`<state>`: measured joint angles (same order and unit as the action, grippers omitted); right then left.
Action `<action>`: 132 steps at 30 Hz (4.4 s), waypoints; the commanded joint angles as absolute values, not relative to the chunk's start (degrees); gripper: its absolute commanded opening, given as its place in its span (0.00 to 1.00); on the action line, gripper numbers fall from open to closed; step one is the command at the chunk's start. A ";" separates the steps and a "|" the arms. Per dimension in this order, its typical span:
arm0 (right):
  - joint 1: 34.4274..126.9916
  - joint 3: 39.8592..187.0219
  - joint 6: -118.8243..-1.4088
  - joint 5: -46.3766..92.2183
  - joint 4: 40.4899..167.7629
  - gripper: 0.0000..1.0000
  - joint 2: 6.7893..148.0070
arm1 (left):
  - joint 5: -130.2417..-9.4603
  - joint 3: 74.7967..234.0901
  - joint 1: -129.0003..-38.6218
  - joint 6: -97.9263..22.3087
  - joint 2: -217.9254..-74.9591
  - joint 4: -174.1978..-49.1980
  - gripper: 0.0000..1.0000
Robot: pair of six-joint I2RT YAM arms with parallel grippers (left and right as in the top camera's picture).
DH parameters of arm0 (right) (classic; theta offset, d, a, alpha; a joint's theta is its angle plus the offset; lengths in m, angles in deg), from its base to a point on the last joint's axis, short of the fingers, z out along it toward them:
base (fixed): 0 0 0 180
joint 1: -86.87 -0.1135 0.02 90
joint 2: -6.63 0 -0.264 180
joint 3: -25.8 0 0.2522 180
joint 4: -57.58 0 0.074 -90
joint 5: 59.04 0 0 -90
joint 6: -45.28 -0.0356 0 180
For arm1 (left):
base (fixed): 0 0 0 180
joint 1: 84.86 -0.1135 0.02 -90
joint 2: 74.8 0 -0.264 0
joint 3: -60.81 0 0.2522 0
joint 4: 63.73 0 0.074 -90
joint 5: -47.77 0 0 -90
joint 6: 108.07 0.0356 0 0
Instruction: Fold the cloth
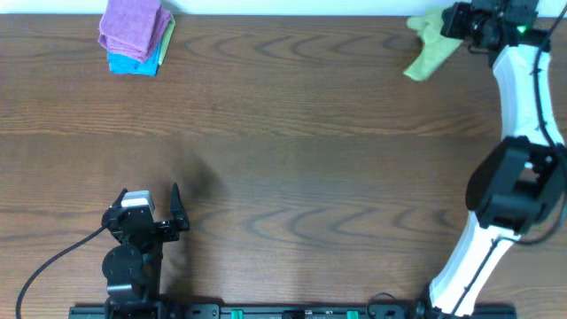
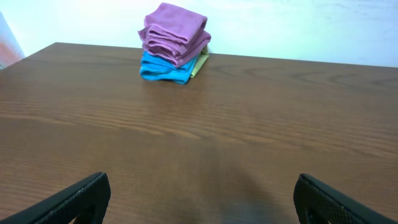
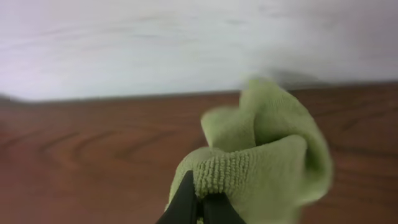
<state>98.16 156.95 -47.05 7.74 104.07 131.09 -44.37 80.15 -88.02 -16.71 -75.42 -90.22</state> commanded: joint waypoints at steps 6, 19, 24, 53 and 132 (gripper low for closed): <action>92.30 157.82 -39.33 7.17 117.30 0.01 119.18 | -43.29 78.51 -87.73 -16.33 -75.11 -90.66 0.95; 81.68 157.82 -34.00 13.62 143.41 0.01 106.44 | -43.29 78.51 -87.73 -16.33 -75.11 -90.66 0.95; 79.87 157.82 -33.89 14.58 148.97 0.01 102.02 | -43.29 78.51 -87.73 -16.33 -75.11 -90.66 0.95; 79.28 125.10 -33.91 12.53 147.81 0.02 64.56 | -43.29 78.51 -87.73 -16.33 -75.11 -90.66 0.95; 73.09 98.00 -38.19 41.77 103.88 0.45 106.06 | -43.29 78.51 -87.73 -16.33 -75.11 -90.66 0.95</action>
<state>73.35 98.24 -36.73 40.22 104.68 105.80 -44.34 80.15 -88.02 -16.71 -75.42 -90.20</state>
